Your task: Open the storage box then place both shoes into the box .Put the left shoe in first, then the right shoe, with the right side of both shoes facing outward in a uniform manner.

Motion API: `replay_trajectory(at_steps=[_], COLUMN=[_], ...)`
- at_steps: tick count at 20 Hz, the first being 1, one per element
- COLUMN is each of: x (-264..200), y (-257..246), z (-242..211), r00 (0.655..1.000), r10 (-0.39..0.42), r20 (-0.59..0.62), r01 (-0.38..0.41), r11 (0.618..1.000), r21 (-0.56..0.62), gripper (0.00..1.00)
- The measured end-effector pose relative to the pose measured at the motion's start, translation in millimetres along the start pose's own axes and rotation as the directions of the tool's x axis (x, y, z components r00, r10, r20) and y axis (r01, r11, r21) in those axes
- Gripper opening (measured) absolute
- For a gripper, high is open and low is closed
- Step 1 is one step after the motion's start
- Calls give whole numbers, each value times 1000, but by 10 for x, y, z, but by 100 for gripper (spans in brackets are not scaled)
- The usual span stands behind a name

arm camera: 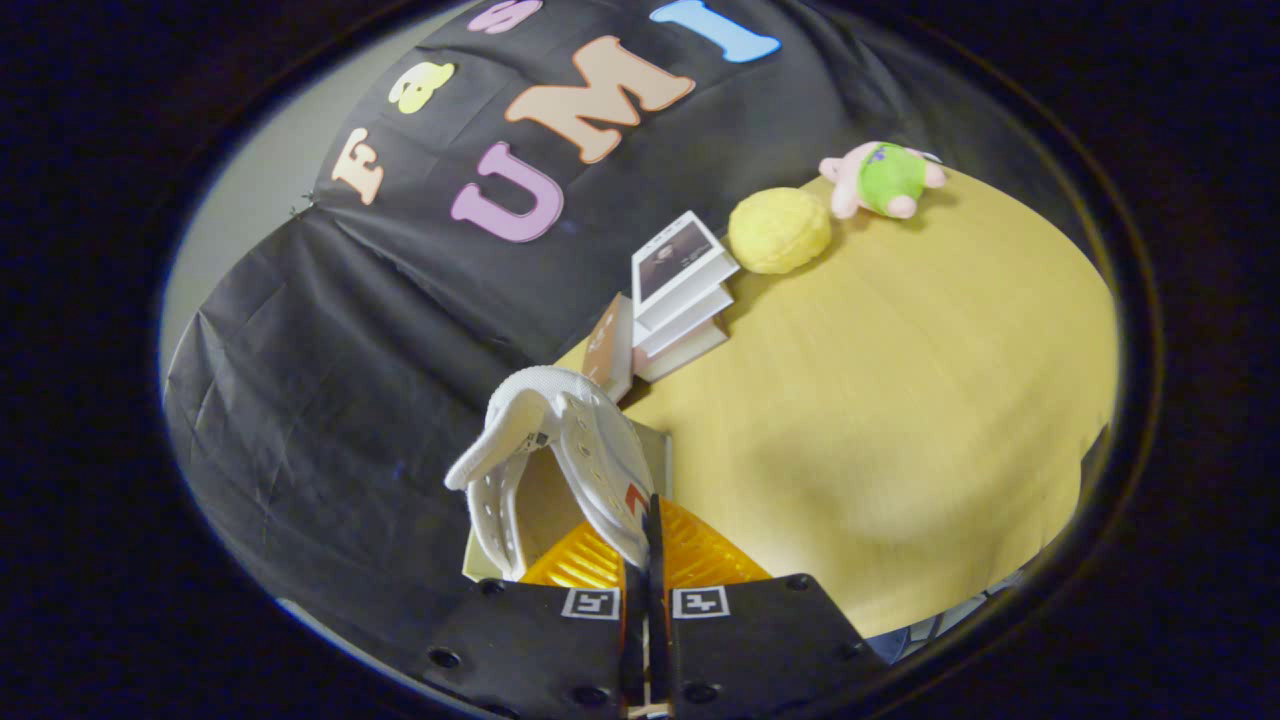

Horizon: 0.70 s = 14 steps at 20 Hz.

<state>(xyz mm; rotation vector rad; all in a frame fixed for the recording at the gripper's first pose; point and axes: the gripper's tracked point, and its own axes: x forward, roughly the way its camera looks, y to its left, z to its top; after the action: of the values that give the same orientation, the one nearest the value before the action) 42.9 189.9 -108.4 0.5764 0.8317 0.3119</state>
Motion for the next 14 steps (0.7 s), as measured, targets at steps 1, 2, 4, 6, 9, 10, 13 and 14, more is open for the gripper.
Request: replay_trajectory(at_steps=[1,2,4,6,9,10,13,14], x=[14,53,181,330,618,717,1054,1148], y=[140,276,533,772,1096,1177,1282,1312], z=[-30,-54,-133,-254,-453,-501,-573,-574], r00=[1000,999,997,993,983,982,987,989], r10=[16,32,60,86,132,136,109,103], r20=[-10,-26,-49,-83,-126,-131,-116,-110], r01=[-16,-32,-61,-90,-138,-142,-116,-110], r11=[1000,999,998,994,990,989,992,992], r21=[-5,-13,-34,-54,-38,-35,-53,-58], gripper=[5,5,5,5,5,5,5,5])
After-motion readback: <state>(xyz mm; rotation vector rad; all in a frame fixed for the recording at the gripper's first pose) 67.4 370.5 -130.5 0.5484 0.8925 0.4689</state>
